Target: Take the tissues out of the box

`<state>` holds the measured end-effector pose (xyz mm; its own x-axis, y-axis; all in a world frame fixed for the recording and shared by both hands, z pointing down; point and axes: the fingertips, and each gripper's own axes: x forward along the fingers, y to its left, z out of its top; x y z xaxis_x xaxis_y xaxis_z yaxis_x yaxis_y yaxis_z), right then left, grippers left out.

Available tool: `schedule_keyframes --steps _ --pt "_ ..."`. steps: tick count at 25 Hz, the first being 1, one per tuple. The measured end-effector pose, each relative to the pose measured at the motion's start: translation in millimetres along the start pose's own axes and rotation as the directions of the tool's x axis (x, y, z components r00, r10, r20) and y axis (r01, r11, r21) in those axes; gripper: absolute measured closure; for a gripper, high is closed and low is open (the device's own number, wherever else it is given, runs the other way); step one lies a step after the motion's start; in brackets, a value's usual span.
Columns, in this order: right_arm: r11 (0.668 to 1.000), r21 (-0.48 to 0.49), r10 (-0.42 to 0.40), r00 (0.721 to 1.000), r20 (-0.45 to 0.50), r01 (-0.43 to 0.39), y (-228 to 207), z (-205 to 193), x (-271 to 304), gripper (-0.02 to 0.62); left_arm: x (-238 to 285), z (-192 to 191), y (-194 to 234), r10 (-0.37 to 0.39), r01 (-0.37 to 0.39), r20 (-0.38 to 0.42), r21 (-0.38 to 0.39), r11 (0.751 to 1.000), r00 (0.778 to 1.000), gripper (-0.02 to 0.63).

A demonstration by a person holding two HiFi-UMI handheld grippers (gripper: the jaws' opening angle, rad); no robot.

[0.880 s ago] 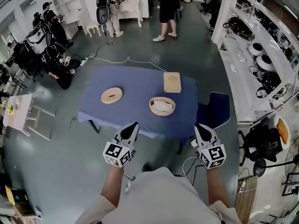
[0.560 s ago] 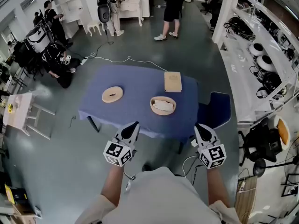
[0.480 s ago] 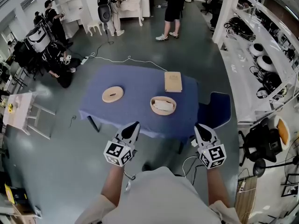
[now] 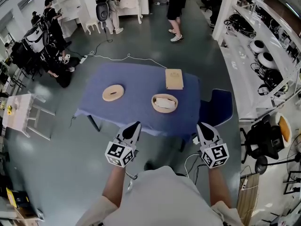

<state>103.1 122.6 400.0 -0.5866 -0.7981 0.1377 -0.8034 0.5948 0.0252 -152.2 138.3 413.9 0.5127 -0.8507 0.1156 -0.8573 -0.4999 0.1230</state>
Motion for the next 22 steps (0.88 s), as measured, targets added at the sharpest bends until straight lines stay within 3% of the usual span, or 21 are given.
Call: schedule_keyframes --steps 5,22 --pt "1.000 0.003 -0.006 1.000 -0.016 0.006 11 -5 2 0.557 -4 -7 9 -0.002 0.002 -0.017 -0.001 1.000 1.000 0.546" --pt "0.996 0.029 -0.082 0.995 -0.061 0.084 53 -19 22 0.557 -25 -21 48 -0.075 0.074 -0.049 -0.012 0.997 0.996 0.543"
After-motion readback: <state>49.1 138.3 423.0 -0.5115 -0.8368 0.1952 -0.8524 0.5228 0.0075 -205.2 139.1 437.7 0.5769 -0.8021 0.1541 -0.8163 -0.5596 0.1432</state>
